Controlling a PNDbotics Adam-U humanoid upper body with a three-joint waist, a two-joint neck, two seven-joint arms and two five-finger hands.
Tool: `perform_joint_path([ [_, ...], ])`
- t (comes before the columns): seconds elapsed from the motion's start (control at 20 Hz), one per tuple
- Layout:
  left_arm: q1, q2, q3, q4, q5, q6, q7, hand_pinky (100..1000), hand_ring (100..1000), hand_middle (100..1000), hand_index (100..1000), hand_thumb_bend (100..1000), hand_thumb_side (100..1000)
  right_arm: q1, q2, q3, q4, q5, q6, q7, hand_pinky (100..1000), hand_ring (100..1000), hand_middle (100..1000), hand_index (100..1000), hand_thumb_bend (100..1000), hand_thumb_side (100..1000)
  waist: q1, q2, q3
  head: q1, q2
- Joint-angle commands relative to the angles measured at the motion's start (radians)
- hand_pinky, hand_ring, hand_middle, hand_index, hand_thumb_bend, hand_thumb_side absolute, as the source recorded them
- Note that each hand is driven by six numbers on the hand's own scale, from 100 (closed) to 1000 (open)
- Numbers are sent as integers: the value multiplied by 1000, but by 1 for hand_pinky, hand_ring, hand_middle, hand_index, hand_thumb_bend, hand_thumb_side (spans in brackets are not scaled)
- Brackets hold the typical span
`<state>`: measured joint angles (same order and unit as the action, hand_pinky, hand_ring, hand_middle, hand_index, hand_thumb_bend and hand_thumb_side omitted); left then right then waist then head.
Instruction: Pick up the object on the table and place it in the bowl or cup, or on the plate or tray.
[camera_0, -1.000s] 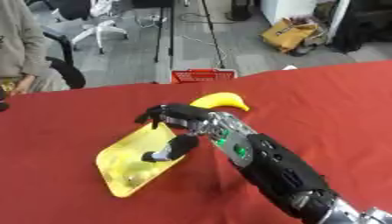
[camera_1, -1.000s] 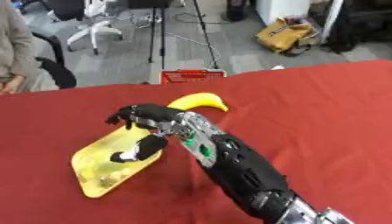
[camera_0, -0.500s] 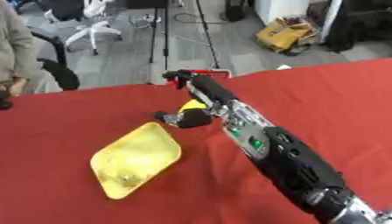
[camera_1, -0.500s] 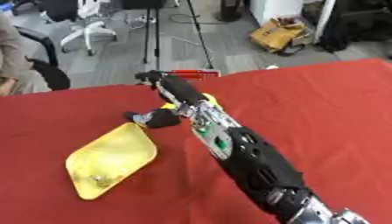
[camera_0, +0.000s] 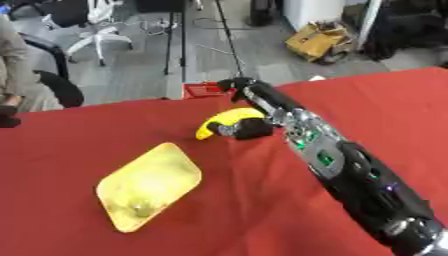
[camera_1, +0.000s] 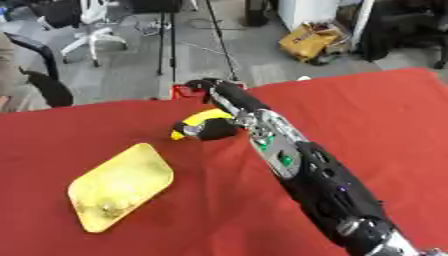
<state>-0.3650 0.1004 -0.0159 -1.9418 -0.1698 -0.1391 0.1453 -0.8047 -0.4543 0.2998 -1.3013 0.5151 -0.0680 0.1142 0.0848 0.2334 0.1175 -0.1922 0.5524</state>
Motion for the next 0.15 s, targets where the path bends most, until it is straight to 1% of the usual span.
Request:
perform_joint_path([
  [0.05,0,33,16,-8,-6,1,12,617,630,718,804,776,840,2,-50,-24,-94,-71,-15,18,732,654,774,915,598,556,13,-19,-10,17,-10],
  [0.15,2,36,24,-6,-8,2,20,617,630,718,804,776,840,28,-73,-41,-153,-136,-42,4,728,648,770,912,604,555,14,-17,-31,24,-19],
])
